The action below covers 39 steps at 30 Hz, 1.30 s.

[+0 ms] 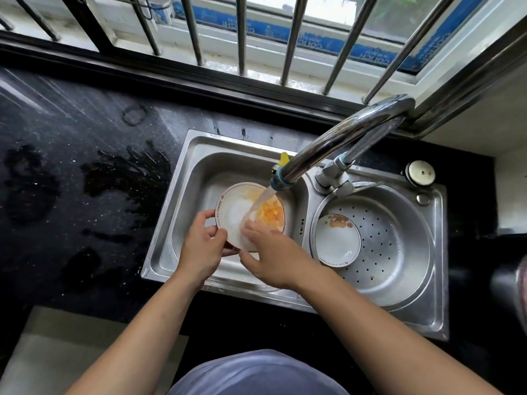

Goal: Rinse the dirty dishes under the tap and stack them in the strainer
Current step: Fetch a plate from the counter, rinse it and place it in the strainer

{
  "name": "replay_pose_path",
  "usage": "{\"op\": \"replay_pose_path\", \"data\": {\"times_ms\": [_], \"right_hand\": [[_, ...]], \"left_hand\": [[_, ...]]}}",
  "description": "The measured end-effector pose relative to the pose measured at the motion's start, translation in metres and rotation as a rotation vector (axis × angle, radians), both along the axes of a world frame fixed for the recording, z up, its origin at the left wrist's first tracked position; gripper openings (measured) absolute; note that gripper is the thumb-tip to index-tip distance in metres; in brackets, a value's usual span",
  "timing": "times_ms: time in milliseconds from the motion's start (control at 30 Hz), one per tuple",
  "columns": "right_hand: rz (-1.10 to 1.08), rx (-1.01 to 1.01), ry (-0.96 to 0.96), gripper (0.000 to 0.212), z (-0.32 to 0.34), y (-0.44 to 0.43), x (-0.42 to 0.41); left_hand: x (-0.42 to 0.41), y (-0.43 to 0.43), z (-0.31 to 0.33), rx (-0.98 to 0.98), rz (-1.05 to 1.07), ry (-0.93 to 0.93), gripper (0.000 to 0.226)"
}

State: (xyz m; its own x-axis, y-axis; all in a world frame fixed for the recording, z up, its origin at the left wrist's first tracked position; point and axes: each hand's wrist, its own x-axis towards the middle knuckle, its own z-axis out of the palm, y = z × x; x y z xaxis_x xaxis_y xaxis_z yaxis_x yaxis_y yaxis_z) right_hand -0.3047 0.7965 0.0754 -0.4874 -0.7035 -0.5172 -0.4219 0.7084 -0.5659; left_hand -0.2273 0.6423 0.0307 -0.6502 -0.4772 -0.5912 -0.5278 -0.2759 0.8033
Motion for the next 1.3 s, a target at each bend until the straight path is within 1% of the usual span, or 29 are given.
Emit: {"op": "replay_pose_path", "data": {"times_ms": [267,367,400,467,533,567,633,700,800,900,933,1000,1033,1067,1200,1300], "right_hand": [[-0.146,0.010,0.067,0.050,-0.009,0.031,-0.003],[-0.247,-0.023,0.087,0.046,-0.008,0.038,-0.012],[-0.325,-0.032,0.118,0.041,-0.007,0.042,-0.018],[-0.611,-0.021,0.166,0.035,-0.007,0.054,-0.038],[-0.942,0.032,0.143,0.037,-0.008,0.071,-0.068],[-1.069,0.046,0.106,0.037,-0.008,0.080,-0.082],[-1.251,0.023,0.023,0.039,-0.010,0.095,-0.105],[-1.373,-0.024,-0.038,0.046,-0.011,0.103,-0.124],[-1.447,-0.093,-0.090,0.035,-0.016,0.109,-0.142],[-1.482,-0.132,-0.130,0.016,-0.018,0.107,-0.149],[-1.479,-0.134,-0.138,0.017,-0.020,0.107,-0.151],[-1.477,-0.153,-0.174,0.040,-0.024,0.108,-0.152],[-1.482,-0.160,-0.191,0.049,-0.025,0.108,-0.153],[-1.487,-0.171,-0.200,0.052,-0.027,0.109,-0.153],[-1.498,-0.218,-0.218,0.052,-0.027,0.109,-0.153],[-1.499,-0.236,-0.226,0.054,-0.027,0.110,-0.152]], "left_hand": [[-0.003,-0.001,-0.002,0.034,-0.001,-0.008,0.037],[-0.003,-0.001,-0.004,0.030,-0.004,-0.015,0.037],[-0.003,0.000,-0.003,0.033,-0.005,-0.014,0.036],[-0.004,0.000,-0.001,0.035,-0.001,-0.008,0.036],[-0.005,0.000,0.001,0.034,-0.003,-0.002,0.039],[-0.005,0.000,0.002,0.039,-0.003,0.001,0.040],[-0.007,0.000,0.003,0.059,0.000,0.009,0.039],[-0.007,0.001,0.003,0.082,0.008,0.014,0.038],[-0.010,0.003,0.005,0.125,0.032,0.024,0.036],[-0.015,0.006,0.008,0.237,0.093,0.000,0.034],[-0.017,0.006,0.009,0.287,0.118,-0.013,0.031],[-0.022,0.008,0.011,0.392,0.161,-0.024,0.019],[-0.024,0.009,0.011,0.444,0.183,-0.027,0.016],[-0.028,0.011,0.011,0.496,0.207,-0.031,0.015],[-0.044,0.014,0.013,0.655,0.295,-0.029,0.023],[-0.051,0.010,0.014,0.718,0.358,-0.005,0.032]]}}
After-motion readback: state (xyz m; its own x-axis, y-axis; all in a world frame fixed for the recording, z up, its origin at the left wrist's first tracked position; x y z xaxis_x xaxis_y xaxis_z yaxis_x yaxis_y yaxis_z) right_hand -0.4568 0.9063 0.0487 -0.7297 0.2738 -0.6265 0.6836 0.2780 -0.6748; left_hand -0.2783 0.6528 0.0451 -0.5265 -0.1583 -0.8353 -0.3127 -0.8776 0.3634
